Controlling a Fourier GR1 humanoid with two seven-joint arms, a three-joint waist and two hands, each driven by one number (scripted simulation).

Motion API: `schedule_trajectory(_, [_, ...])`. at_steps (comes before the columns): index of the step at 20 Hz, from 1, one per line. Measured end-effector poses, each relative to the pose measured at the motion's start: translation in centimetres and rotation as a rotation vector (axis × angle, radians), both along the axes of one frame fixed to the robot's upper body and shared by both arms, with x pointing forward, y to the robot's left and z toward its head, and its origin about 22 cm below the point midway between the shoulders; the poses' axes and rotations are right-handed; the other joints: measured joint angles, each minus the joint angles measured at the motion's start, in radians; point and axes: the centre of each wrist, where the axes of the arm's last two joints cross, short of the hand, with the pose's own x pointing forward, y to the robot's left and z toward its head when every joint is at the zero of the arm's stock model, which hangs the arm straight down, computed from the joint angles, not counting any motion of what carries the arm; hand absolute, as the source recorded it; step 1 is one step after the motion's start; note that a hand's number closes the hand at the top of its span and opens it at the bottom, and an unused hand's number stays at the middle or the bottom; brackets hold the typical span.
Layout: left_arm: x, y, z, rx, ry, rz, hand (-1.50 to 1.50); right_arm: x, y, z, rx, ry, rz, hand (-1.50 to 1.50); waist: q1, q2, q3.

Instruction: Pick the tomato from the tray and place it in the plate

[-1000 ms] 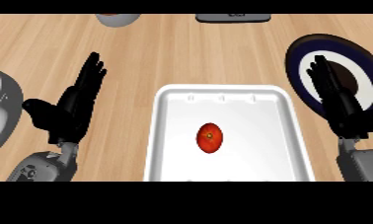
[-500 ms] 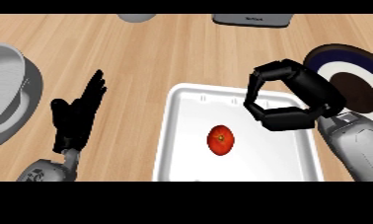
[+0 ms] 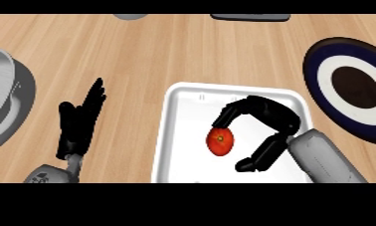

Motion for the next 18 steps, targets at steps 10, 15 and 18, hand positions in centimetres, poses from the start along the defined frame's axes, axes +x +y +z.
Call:
schedule_trajectory(10, [-0.3,-0.4,-1.1,0.008,0.015,0.021,0.00,3.5,1.2,3.8,-0.341,-0.402,0.108,-1.50,-0.022,-0.010,-0.001])
schedule_trajectory(15, [-0.1,-0.2,-1.0,0.013,0.024,0.034,0.00,4.0,2.9,6.5,-0.509,-0.533,0.181,-1.50,-0.034,-0.014,-0.002])
schedule_trajectory(18, [0.0,0.3,-0.8,0.013,0.022,0.036,0.00,4.0,4.0,7.5,-0.636,-0.566,0.243,-1.50,-0.036,-0.015,-0.003])
